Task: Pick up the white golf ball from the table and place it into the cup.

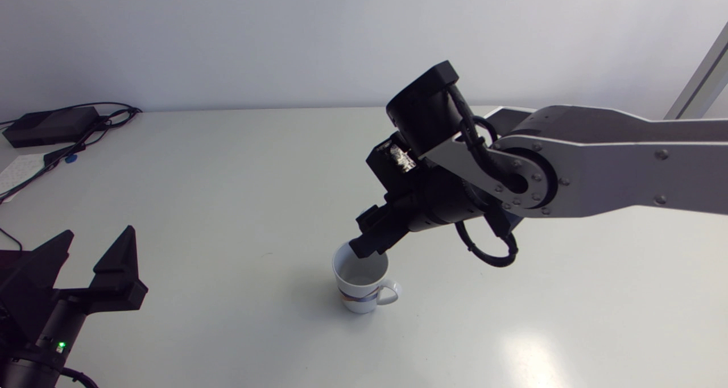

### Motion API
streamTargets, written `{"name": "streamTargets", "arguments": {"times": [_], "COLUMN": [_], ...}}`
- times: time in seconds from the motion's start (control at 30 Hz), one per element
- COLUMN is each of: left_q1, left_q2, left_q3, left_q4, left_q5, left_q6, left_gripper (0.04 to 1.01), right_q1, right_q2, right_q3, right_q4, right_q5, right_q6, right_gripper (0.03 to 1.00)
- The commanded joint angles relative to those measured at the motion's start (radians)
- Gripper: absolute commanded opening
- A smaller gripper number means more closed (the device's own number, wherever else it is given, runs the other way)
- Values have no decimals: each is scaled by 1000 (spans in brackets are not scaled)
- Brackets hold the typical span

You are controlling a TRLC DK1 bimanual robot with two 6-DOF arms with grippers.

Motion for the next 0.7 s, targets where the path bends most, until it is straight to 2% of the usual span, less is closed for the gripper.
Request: {"name": "streamTargets", "arguments": {"times": [0.0,0.67], "left_q1": [7,7], "left_q2": [-17,-17], "left_q3": [-23,-23], "left_q4": [13,13], "left_q5": [-2,-2], "left_q6": [-13,-13], "left_gripper": [993,993], "right_q1": [19,93], "right_q2": [-20,-22], "right_q3": [-42,-105], "right_q4": [-2,25], "right_q5": [5,5], "right_q6": [7,-14], "right_gripper": [459,457]}}
